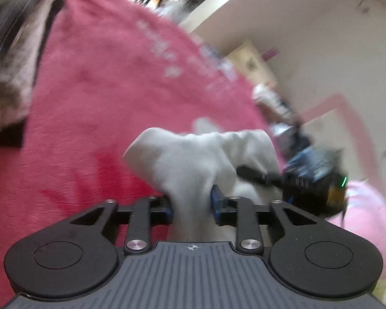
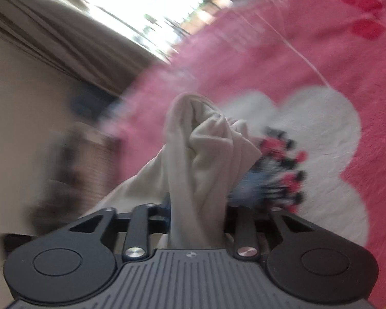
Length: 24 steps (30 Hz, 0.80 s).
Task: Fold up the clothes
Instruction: 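Pinch the edge with the left gripper while the right gripper lifts and folds it over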
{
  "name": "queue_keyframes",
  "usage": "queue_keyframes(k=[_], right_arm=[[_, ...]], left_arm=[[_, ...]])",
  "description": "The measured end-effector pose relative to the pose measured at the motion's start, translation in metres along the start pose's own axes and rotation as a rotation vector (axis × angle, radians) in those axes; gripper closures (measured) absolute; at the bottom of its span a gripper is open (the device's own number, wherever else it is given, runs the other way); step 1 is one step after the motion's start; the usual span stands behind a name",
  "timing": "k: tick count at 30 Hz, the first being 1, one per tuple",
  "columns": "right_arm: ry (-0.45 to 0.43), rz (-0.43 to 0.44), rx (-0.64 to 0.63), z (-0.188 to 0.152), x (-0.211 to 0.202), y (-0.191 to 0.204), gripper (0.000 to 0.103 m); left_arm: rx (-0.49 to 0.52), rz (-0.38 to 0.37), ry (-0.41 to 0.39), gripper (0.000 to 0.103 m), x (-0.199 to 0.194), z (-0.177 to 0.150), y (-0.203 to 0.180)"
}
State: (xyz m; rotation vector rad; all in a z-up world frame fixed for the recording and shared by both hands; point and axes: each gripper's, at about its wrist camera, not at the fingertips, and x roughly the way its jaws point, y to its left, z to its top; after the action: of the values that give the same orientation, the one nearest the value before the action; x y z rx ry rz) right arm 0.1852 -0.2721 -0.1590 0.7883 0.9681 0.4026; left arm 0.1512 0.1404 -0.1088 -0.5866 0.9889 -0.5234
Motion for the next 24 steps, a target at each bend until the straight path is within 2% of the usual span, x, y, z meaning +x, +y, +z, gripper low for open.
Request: queue_keyframes(k=[2, 3, 4, 7, 11, 18, 24], right_arm=[[0.04, -0.062, -0.002, 0.009, 0.021, 0.0, 0.059], [0.057, -0.09, -0.003, 0.013, 0.03, -0.001, 0.056], [0.05, -0.083, 0.005, 0.014, 0.023, -0.003, 0.052], [0.015, -0.075, -0.014, 0.013, -0.009, -0.011, 0.039], [0.002, -0.079, 0.003, 0.004, -0.051, -0.027, 0.031], [0.093, -0.054, -0.028, -0.07, -0.082, -0.034, 0.029], [0.039, 0.041, 0.082, -0.108, -0.101, -0.045, 0.029]], left_arm=[[-0.009, 0.028, 0.009, 0.065, 0.007, -0.006, 0.009], [-0.031, 0.007, -0.006, 0.061, 0.005, -0.01, 0.013], [-0.066, -0.027, -0.017, 0.054, 0.002, -0.014, 0.018], [-0.149, -0.089, -0.021, 0.047, -0.007, -0.023, 0.031], [-0.119, -0.079, 0.042, 0.045, -0.016, -0.038, 0.027], [-0.033, -0.081, 0.178, 0.041, -0.022, -0.083, -0.003], [-0.079, -0.079, 0.24, 0.04, -0.015, -0.131, -0.014]])
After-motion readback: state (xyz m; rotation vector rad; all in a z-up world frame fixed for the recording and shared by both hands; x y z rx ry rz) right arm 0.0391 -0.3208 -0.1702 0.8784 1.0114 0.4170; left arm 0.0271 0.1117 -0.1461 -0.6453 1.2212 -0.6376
